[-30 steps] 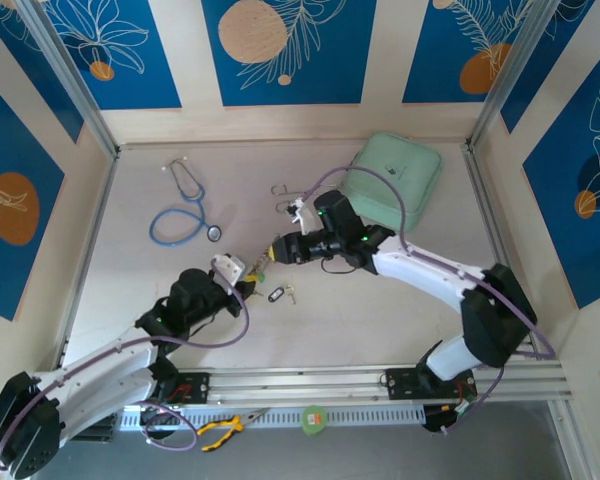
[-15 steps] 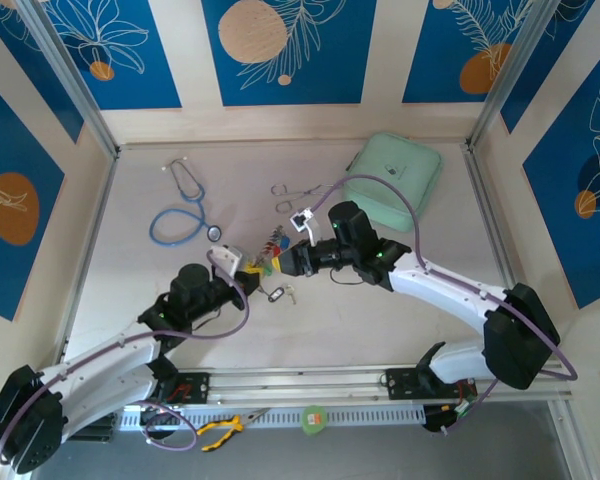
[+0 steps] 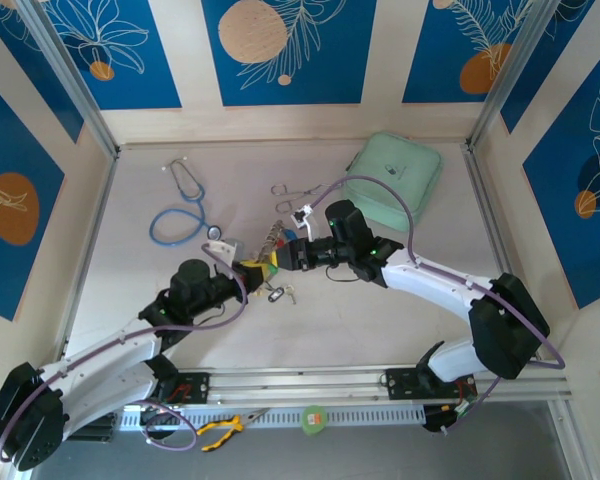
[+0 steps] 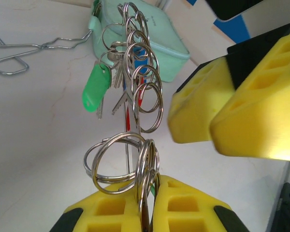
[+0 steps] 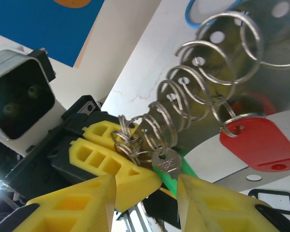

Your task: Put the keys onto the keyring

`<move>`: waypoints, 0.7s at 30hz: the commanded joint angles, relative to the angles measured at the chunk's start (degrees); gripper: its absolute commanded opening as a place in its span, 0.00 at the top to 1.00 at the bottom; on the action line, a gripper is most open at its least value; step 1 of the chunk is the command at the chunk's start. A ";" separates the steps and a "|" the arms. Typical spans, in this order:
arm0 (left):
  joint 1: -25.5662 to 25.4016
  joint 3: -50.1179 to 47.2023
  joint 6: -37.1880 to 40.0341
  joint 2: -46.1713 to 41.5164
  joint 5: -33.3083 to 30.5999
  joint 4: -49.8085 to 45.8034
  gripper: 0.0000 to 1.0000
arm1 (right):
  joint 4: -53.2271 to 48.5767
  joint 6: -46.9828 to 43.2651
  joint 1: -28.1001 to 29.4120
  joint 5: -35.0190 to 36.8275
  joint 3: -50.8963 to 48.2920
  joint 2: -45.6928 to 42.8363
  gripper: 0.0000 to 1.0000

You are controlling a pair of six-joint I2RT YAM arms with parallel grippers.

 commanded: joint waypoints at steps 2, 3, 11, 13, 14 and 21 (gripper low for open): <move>0.20 2.16 -1.35 0.28 2.96 3.20 1.00 | 1.40 1.85 0.43 0.55 1.95 0.88 0.61; 0.20 2.23 -1.53 0.37 3.14 3.28 1.00 | 2.07 2.25 0.54 0.43 1.86 0.98 0.62; 0.20 2.09 -2.30 0.87 2.73 3.85 1.00 | 3.86 3.48 0.94 -0.86 1.75 1.79 0.62; 0.20 2.16 -2.36 0.88 2.63 4.11 1.00 | 3.93 3.51 0.89 -0.90 1.67 1.88 0.62; 0.20 2.24 -2.34 0.89 2.63 4.11 1.00 | 4.05 3.51 0.93 -0.97 1.66 1.93 0.62; 0.20 2.42 -2.66 1.38 2.18 3.94 1.00 | 4.20 3.42 1.00 -1.66 1.75 1.99 0.65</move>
